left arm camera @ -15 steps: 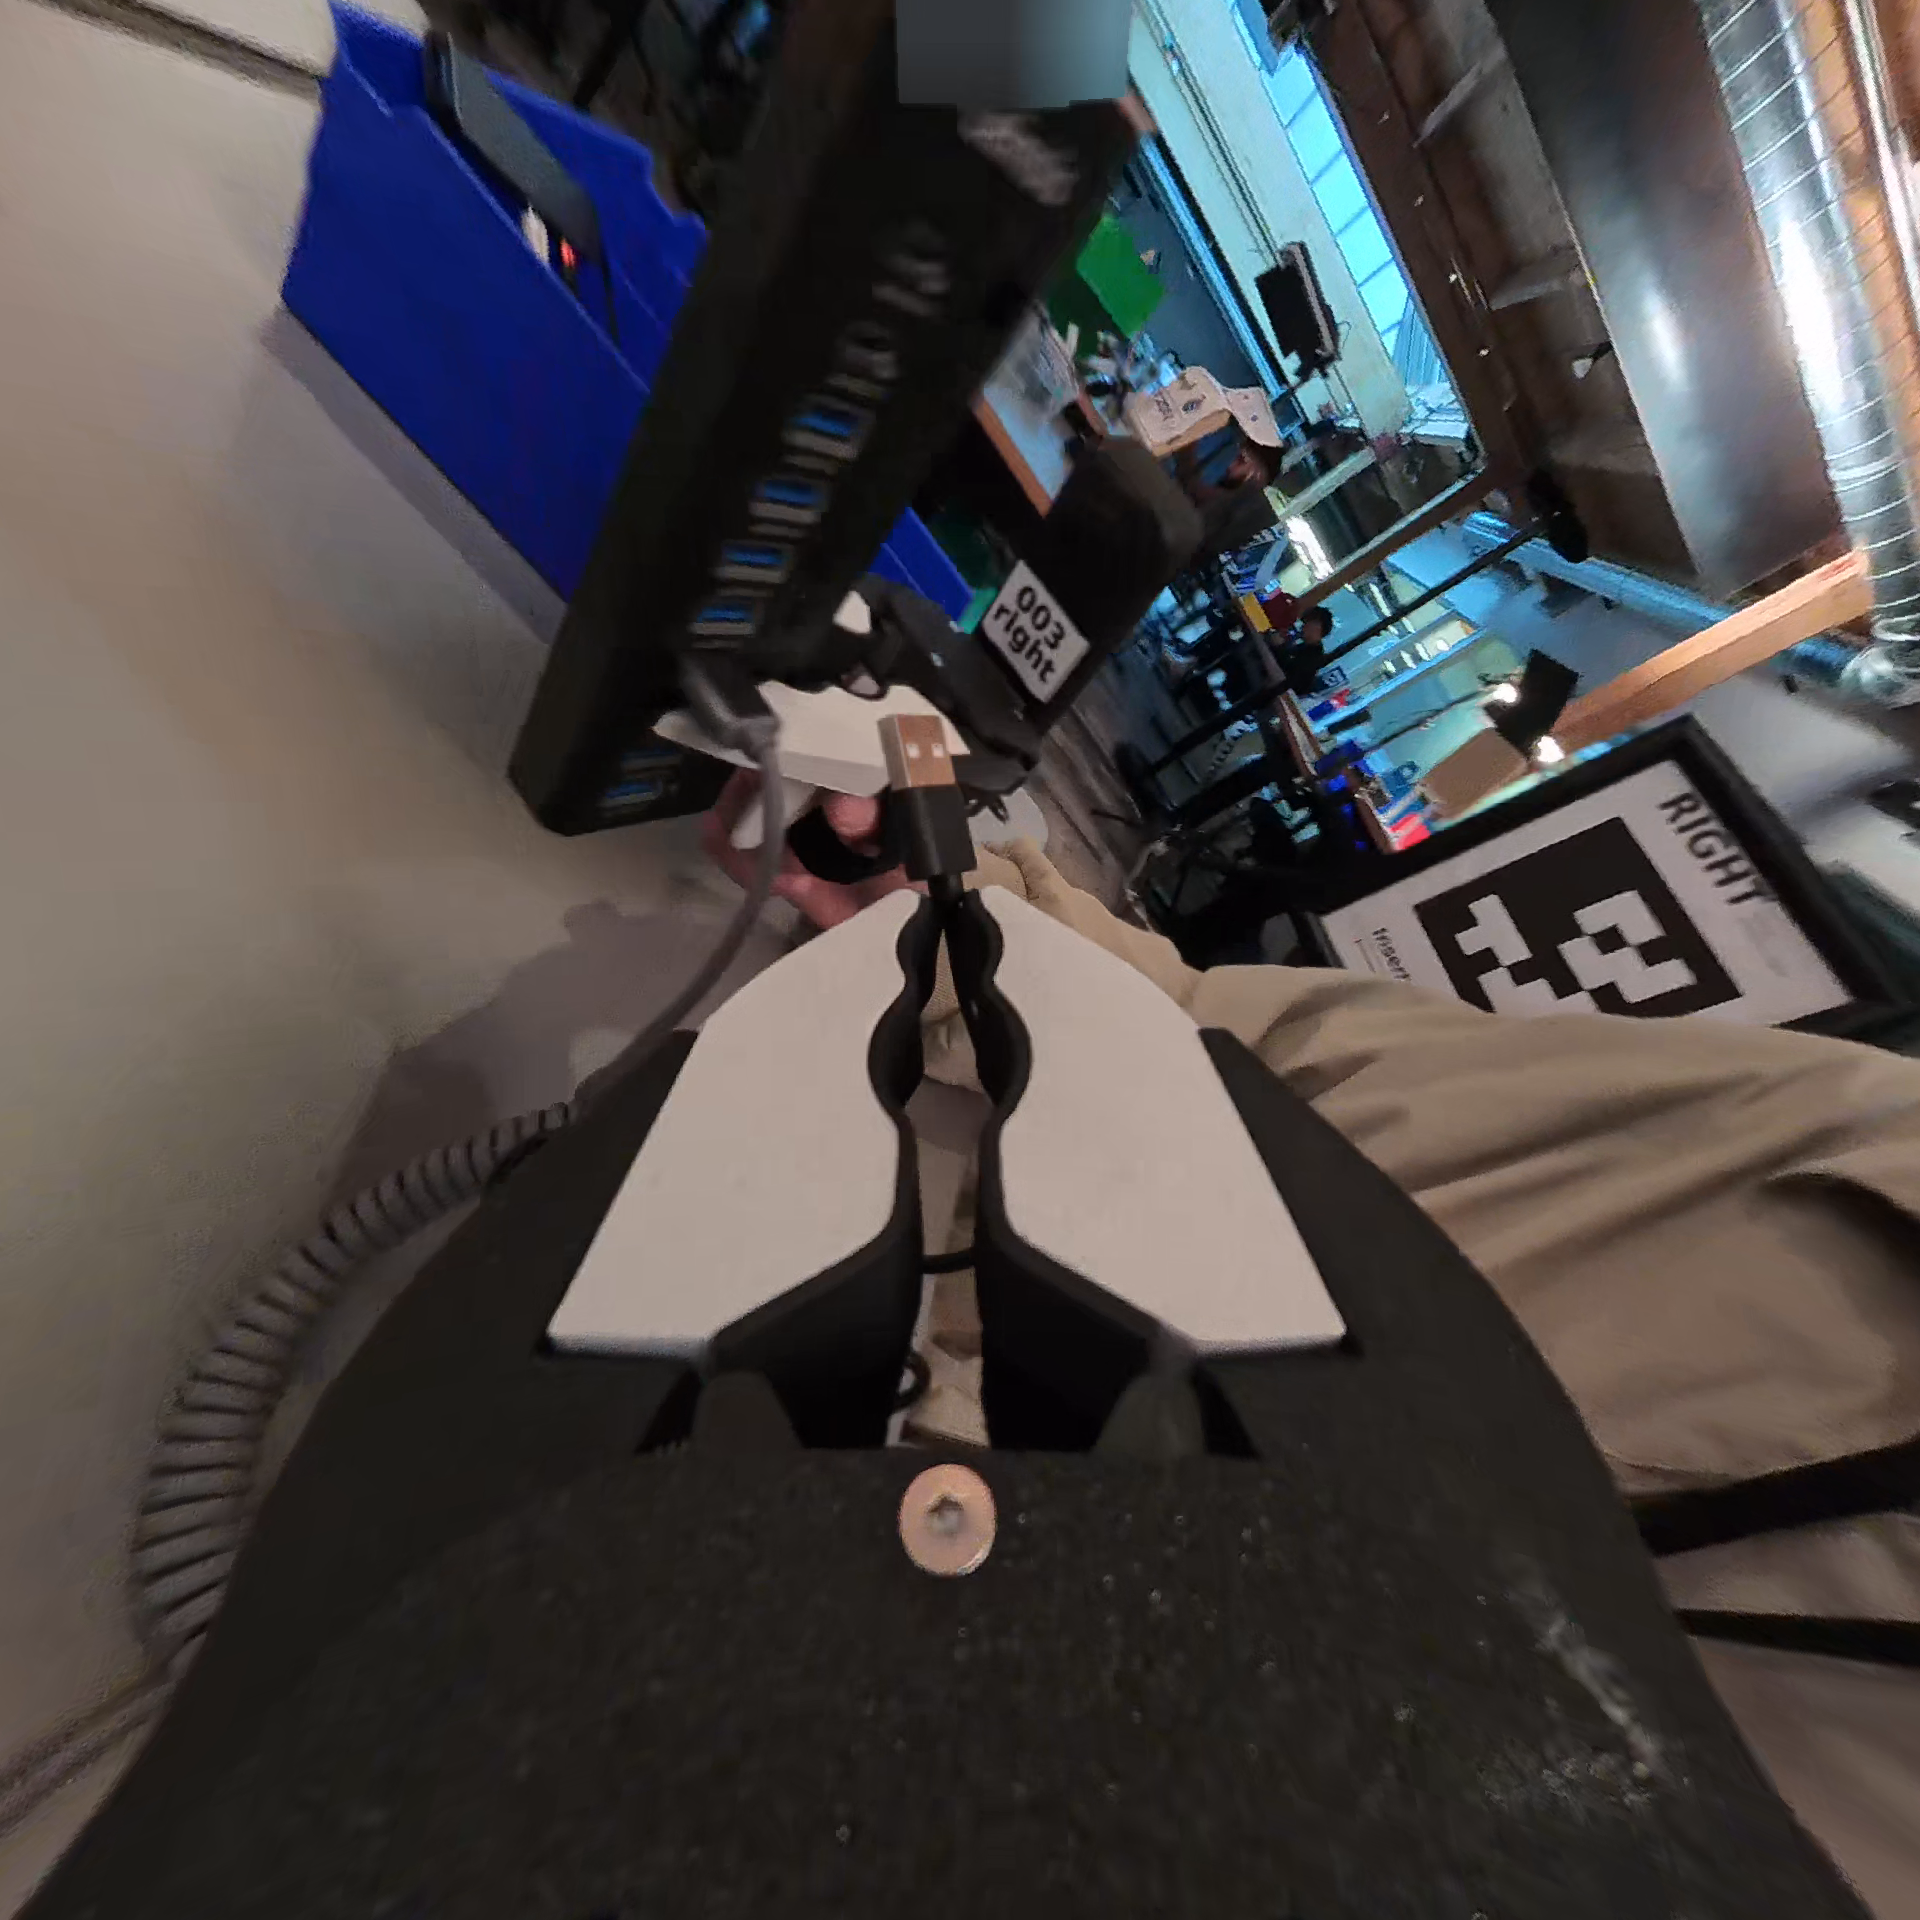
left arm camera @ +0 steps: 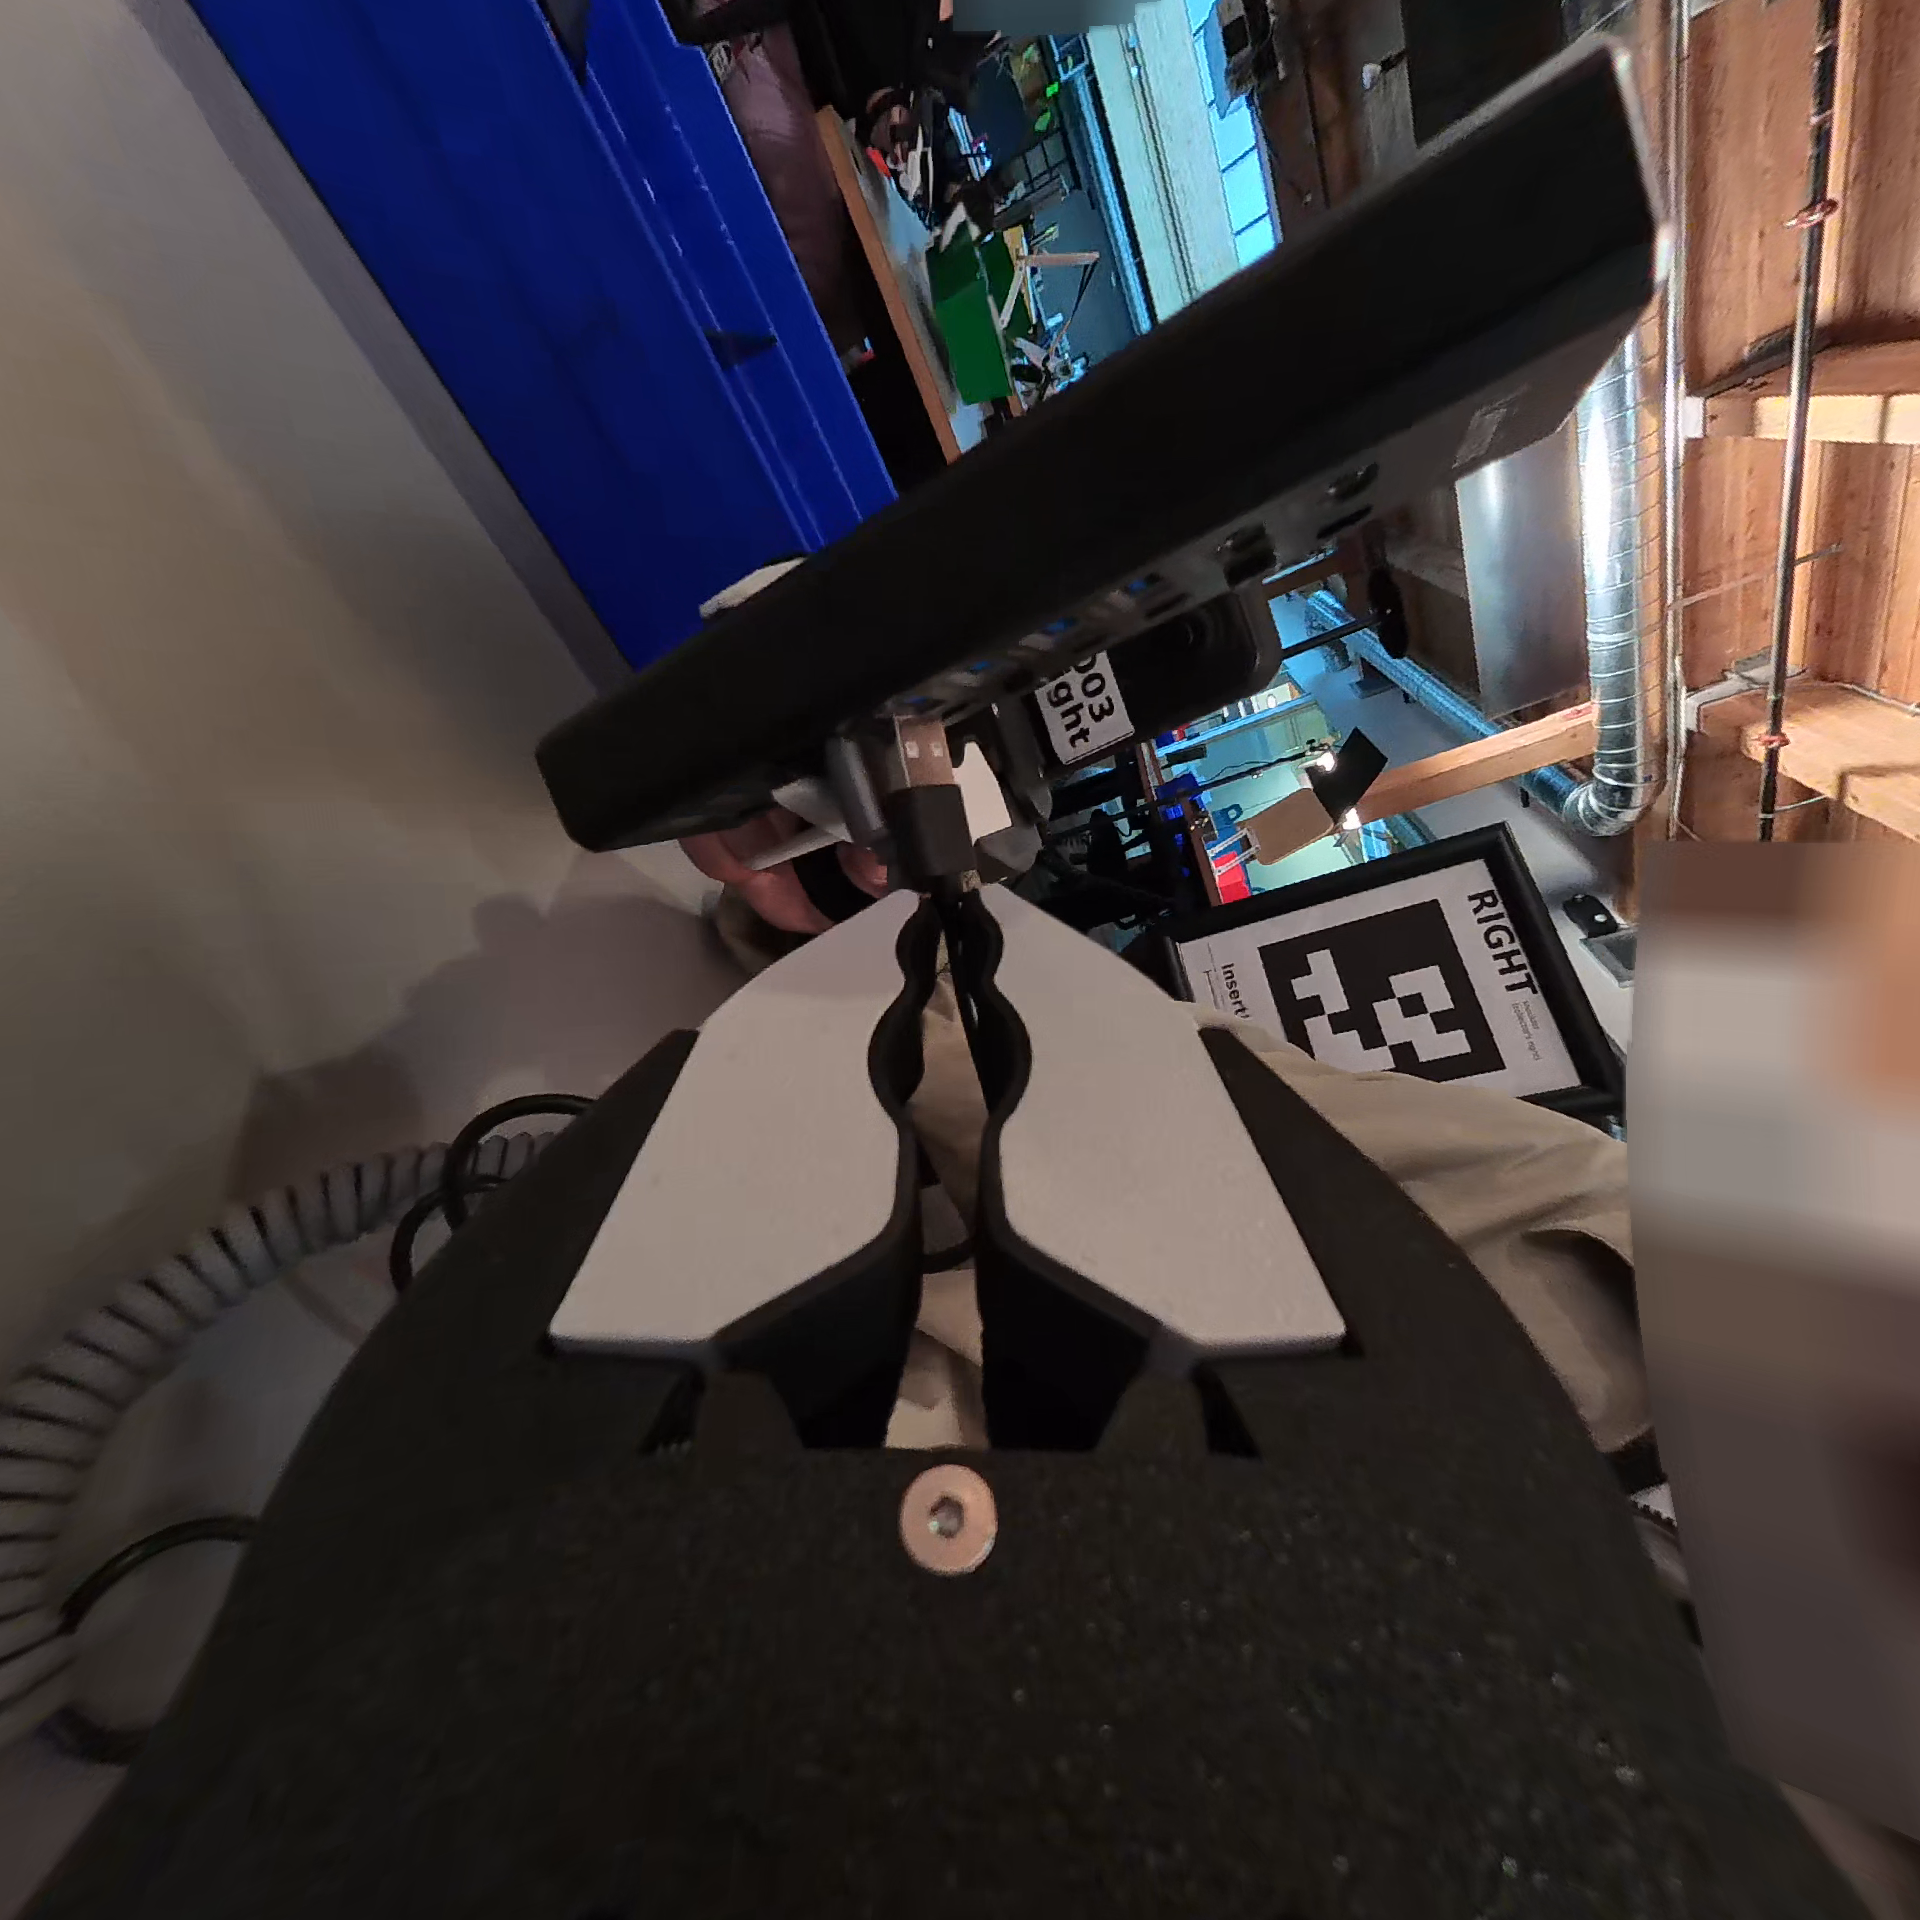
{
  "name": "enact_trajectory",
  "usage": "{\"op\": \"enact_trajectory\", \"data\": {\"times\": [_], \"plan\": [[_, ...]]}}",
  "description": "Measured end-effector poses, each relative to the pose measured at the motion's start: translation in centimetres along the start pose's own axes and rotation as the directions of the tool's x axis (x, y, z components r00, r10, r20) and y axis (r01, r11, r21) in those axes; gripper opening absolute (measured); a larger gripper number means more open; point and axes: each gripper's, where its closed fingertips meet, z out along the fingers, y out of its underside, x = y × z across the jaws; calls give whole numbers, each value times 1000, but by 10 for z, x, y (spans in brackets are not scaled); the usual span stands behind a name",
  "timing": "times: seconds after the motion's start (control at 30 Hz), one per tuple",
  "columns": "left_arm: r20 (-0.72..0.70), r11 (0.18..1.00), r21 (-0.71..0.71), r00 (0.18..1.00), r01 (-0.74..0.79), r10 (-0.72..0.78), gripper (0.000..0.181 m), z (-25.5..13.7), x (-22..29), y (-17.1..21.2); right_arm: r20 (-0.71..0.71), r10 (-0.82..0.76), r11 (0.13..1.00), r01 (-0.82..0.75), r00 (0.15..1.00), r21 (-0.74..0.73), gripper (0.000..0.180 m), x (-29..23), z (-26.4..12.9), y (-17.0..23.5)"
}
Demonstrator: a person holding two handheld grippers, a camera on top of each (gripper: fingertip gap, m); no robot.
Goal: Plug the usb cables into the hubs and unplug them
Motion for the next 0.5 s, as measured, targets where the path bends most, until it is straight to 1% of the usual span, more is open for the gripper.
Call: {"op": "enact_trajectory", "data": {"times": [0.03, 0.23, 0.4, 0.5], "plan": [[18, 1000, 0, 1000, -13, 13, 4, 0, -1, 0, -6, -2, 1000, 2, 1000, -3, 26, 1, 0, 0], [81, 997, -23, 994, -78, 80, 4, 0, -3, -3, -11, -4, 1000, 4, 1000, -9, 26, 2, 0, 2], [101, 996, -19, 991, -85, 87, 4, 0, -5, -6, -18, -10, 1000, 10, 1000, -14, 26, 4, 0, 2], [84, 997, -12, 994, -75, 75, 4, 0, -5, -7, -17, -2, 1000, 2, 1000, -13, 26, 4, 0, 2]]}}
